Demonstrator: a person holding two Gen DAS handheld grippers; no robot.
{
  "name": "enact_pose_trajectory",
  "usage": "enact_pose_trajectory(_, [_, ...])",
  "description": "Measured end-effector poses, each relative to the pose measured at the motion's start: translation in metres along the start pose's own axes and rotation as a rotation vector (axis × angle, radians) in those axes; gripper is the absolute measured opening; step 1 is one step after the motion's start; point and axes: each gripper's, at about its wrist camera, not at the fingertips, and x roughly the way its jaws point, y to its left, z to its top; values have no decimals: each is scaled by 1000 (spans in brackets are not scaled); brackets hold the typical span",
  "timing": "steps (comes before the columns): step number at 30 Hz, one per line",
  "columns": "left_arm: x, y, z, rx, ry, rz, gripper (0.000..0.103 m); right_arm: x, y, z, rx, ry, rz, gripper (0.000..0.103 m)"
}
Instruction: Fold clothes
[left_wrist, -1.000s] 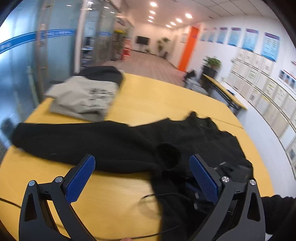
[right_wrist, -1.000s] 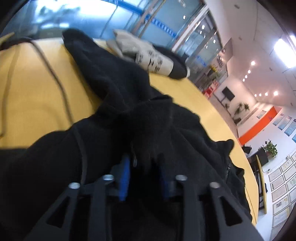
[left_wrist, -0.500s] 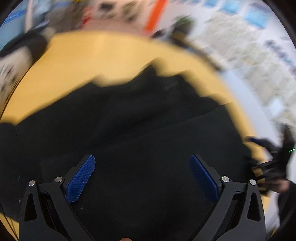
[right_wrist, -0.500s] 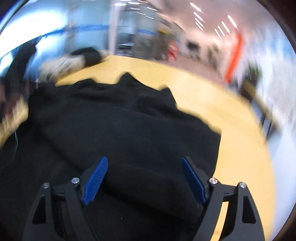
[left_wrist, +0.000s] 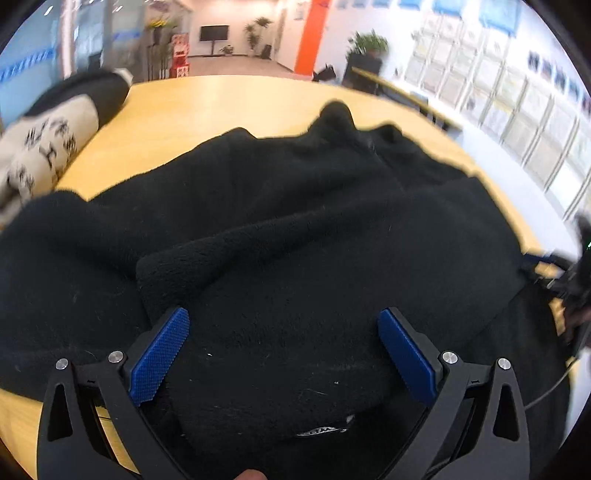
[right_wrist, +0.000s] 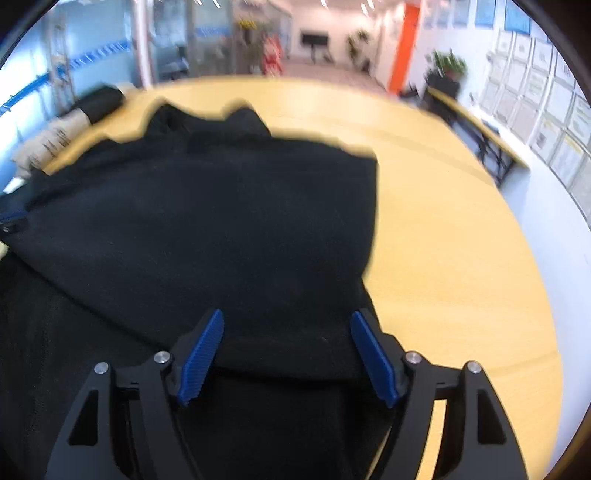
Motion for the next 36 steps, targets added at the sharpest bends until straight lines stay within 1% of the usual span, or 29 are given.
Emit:
enact_pose_trajectory(1, [0,-5,0,27,8,19,103,-8,1,-2,3,-24,-6,70])
enact_pose_trajectory(3, [-15,4,-4,-3,-20,5,103,-37,2,-6,35,-109,18,71])
enact_pose_trajectory(5, [-49,24,-11,-83,-85,0,103,-61,6,-11,64,-162,25,77])
enact_pose_trajectory(8, [-109,67,-27,-246,-212,-27,103,-93,17,-19,68,-215,41,78])
enact_pose_trajectory(11, [-165,134,-51,-452,-283,19,103,-114,35,-28,56,-257,71,79])
enact_pose_trajectory(13, [-195,183,-71,-619,-324,75,103,-114,56,-25,48,-271,105,80])
enact_pose_trajectory(15, [-217,234,-95,-786,-366,109,103,-120,81,-30,30,-288,145,80])
enact_pose_trajectory(16, [-224,256,-107,-861,-375,123,103,-123,95,-32,16,-298,163,80])
enact_pose_trajectory(18, [-227,298,-129,-1015,-367,160,103,-119,117,-12,-2,-302,199,80])
enact_pose_trajectory(21, [-212,343,-145,-1160,-299,214,103,-128,148,1,-23,-307,257,80])
enact_pose_trajectory(24, [-191,369,-145,-1220,-246,226,103,-131,175,7,-47,-326,298,80])
enact_pose_trajectory(27, [-184,377,-130,-1164,-254,275,103,-131,191,8,-63,-322,314,80])
enact_pose_trajectory(29, [-181,383,-122,-1164,-263,302,103,-132,197,8,-71,-315,314,80])
enact_pose_trajectory(31, [-178,388,-117,-1179,-291,284,102,-130,201,9,-73,-306,315,80])
enact_pose_trajectory(32, [-177,390,-115,-1187,-307,271,100,-129,200,9,-73,-303,313,80])
enact_pose_trajectory(33, [-178,394,-115,-1195,-318,268,88,-128,199,9,-71,-300,312,80])
enact_pose_trajectory(34, [-178,398,-116,-1203,-330,266,59,-127,197,8,-68,-299,310,80])
enact_pose_trajectory(35, [-178,401,-120,-1208,-329,285,50,-126,196,8,-61,-298,311,80])
enact_pose_trajectory(36, [-178,404,-124,-1212,-328,306,28,-126,194,7,-50,-298,313,80])
